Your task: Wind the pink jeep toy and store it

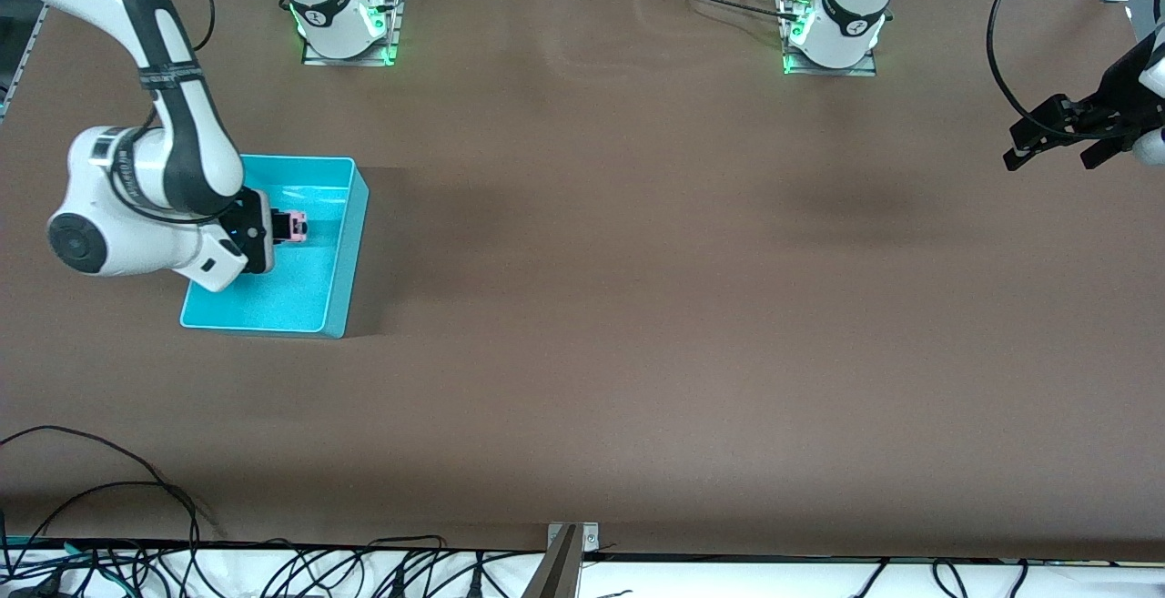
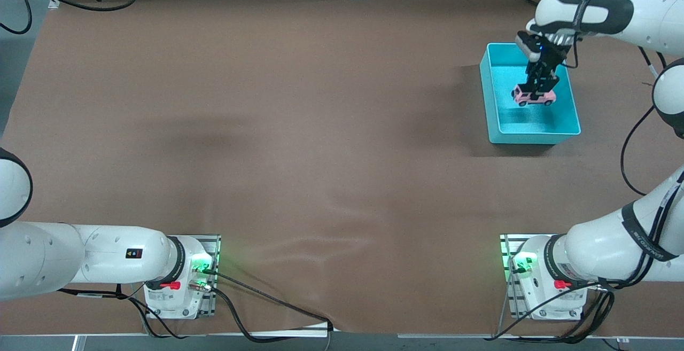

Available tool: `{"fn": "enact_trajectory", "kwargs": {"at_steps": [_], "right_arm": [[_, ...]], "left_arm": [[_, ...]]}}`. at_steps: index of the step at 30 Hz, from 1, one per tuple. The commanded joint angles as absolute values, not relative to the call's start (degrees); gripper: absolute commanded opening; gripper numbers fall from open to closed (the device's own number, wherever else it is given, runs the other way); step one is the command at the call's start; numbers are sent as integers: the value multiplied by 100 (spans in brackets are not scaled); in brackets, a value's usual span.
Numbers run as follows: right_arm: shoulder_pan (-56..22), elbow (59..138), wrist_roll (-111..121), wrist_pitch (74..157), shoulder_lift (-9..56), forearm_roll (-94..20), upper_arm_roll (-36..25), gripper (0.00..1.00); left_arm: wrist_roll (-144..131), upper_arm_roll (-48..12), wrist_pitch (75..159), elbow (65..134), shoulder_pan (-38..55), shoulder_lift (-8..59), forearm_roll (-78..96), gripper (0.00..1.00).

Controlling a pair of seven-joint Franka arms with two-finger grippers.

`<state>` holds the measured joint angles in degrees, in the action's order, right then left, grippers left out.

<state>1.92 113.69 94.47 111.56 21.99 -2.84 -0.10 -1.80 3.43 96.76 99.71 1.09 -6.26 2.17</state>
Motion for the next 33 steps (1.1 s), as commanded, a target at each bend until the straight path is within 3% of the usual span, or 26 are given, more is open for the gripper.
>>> {"fn": "enact_trajectory", "kwargs": {"at_steps": [1,6,8,11,12,22,33], "right_arm": [[220,12444,9869,12101,1758,-597,-9,17],[263,12753,10081,12630,1749,-650,-9,24],[272,12744,10116,12630,1775,-650,-9,34],[272,12735,10116,12647,1784,-659,-9,64],[272,12735,10116,12647,1793,-694,-9,100],[272,12297,10108,12358,1749,-800,-9,100],[272,10654,9485,10882,1670,-800,-9,100]], "left_arm": [[-220,352,9536,9747,79,-466,325,100],[-229,352,9527,9747,79,-466,325,100],[-229,352,9527,9747,79,-466,316,100],[-229,352,9527,9747,79,-475,316,100],[-229,352,9527,9747,79,-475,316,100],[-229,299,9519,9738,114,-475,316,100],[-246,237,9378,9554,123,-466,316,100]]}}
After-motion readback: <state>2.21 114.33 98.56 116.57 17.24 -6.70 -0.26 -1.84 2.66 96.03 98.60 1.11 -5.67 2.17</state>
